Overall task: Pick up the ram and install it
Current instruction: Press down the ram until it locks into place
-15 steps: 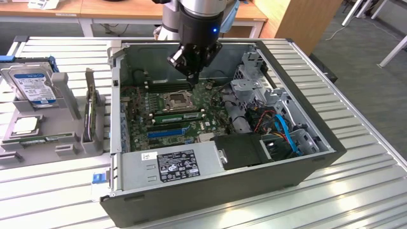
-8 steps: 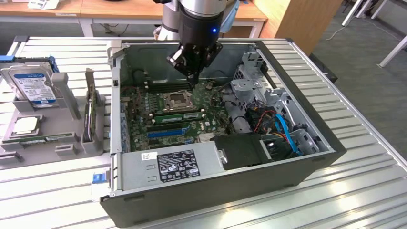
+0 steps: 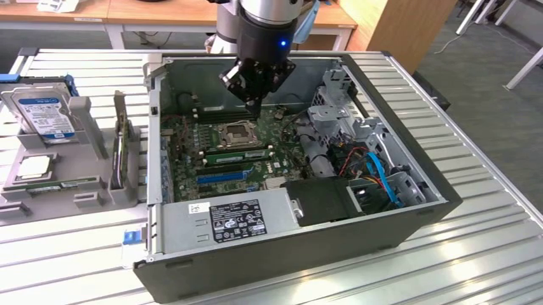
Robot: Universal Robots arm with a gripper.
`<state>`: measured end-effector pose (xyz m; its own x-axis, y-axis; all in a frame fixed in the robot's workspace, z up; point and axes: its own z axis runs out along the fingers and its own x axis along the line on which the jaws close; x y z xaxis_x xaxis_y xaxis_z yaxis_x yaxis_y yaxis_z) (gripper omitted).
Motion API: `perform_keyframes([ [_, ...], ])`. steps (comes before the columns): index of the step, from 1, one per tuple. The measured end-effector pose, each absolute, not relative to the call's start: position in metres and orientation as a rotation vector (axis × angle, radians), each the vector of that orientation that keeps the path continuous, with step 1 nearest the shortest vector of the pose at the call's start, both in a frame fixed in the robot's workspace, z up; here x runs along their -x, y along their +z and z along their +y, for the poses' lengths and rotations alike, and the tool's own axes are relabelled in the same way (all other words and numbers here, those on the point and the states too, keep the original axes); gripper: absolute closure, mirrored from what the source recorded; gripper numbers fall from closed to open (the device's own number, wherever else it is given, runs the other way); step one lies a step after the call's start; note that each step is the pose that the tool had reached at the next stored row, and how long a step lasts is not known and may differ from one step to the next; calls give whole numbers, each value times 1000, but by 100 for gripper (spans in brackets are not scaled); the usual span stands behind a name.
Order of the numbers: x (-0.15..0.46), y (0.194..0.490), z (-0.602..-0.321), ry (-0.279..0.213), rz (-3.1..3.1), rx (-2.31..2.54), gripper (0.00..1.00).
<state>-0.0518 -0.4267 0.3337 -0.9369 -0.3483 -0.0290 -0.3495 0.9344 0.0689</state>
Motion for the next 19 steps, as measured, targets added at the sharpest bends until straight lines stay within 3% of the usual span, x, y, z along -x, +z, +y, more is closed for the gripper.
perform_keyframes([
  [19, 52, 330, -427, 120, 3144, 150, 90],
])
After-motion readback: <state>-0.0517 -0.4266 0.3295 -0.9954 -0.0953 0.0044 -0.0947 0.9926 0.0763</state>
